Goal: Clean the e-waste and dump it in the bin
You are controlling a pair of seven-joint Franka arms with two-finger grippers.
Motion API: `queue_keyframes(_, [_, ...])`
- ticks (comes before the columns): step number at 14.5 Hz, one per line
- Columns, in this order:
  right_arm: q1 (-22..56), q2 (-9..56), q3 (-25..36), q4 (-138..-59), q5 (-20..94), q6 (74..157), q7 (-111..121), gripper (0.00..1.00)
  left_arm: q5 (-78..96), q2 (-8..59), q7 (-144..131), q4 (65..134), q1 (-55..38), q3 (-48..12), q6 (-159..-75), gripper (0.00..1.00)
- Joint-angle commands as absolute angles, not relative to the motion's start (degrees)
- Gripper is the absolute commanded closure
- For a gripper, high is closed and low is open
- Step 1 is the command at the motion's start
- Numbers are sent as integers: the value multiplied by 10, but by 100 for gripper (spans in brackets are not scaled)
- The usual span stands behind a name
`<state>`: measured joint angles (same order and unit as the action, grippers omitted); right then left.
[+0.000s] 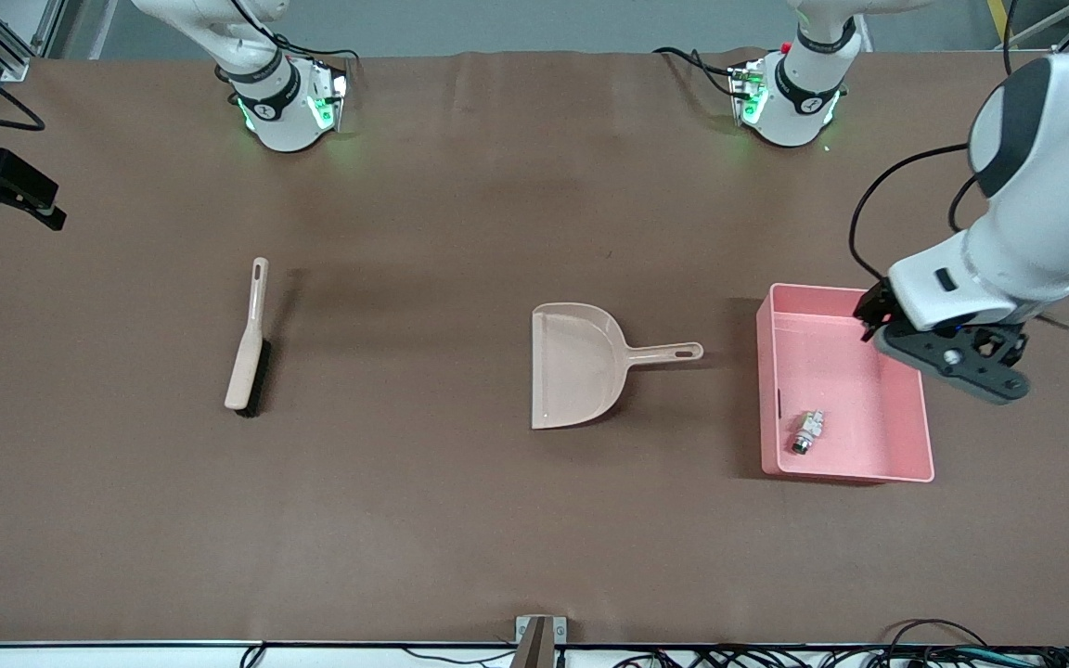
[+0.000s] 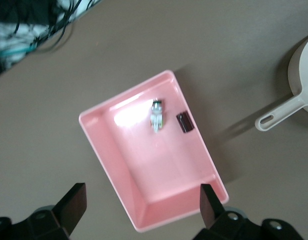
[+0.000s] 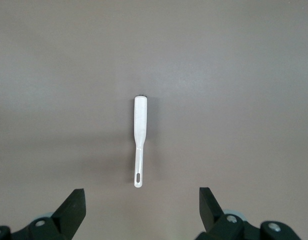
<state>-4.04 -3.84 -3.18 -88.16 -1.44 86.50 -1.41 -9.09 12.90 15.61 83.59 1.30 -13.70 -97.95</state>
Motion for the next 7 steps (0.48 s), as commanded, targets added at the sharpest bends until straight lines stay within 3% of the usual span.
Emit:
queue_keyframes(1, [-43, -43, -33, -883, -16, 862, -14, 0, -50, 75, 136, 880, 11, -93, -965, 0])
queue_keyframes(4, [-43, -43, -33, -883, -16, 862, -14, 0, 10, 29, 135, 920, -11, -16, -950, 0])
queue_keyframes(7, [-43, -43, -33, -884, -16, 862, -14, 0, 11, -7, 64, 939, -43, 3, -925, 0])
